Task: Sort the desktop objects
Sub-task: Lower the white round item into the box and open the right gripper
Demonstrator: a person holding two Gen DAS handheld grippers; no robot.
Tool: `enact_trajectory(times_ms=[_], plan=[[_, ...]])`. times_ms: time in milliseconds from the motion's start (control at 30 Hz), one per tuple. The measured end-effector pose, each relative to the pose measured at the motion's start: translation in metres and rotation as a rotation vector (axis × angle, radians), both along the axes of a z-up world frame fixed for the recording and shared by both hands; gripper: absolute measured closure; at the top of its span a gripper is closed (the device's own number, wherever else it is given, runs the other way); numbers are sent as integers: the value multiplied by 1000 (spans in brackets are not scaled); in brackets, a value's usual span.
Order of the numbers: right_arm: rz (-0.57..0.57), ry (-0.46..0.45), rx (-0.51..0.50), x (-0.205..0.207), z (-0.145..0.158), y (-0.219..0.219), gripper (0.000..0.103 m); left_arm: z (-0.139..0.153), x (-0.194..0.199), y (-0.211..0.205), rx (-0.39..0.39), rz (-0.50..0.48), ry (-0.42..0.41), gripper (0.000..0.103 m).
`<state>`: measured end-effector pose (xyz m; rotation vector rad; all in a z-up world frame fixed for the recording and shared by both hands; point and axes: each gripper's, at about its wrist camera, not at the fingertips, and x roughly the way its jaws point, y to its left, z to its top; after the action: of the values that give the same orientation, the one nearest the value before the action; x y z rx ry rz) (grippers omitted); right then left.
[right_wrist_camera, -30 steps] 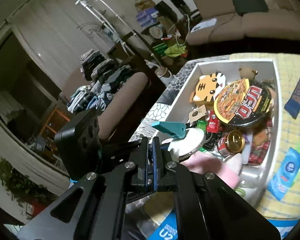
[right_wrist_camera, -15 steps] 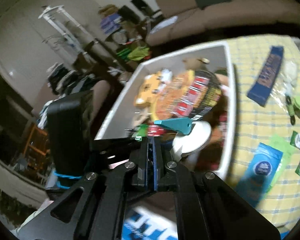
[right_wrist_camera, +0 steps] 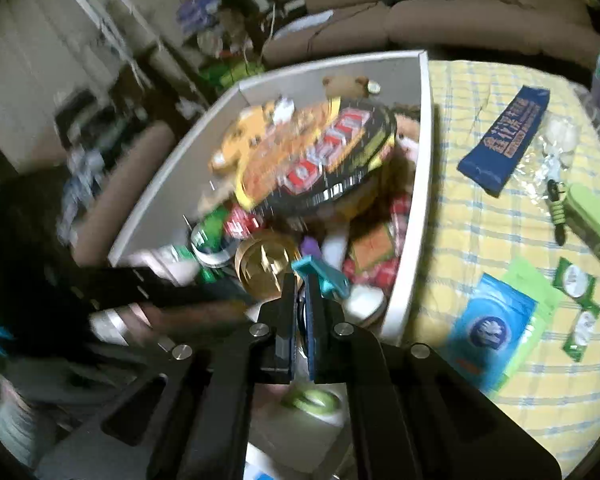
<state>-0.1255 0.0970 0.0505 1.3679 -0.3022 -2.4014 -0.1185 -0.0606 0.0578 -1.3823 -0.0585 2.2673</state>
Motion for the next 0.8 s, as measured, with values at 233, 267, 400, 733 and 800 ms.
enact_trajectory(times_ms=[233, 267, 400, 733, 800], plan=[[49, -38, 179, 16, -6, -22, 80, 2, 17, -12, 0, 31, -16, 59], [40, -21, 157, 20, 2, -20, 65, 2, 20, -13, 4, 35, -17, 58], [14, 53, 136, 37, 38, -14, 56, 2, 30, -14, 11, 45, -22, 46], [-17, 88, 165, 76, 71, 7, 56, 10, 56, -9, -6, 65, -12, 12], [-43, 81, 157, 84, 72, 20, 56, 12, 60, -8, -13, 68, -11, 12]])
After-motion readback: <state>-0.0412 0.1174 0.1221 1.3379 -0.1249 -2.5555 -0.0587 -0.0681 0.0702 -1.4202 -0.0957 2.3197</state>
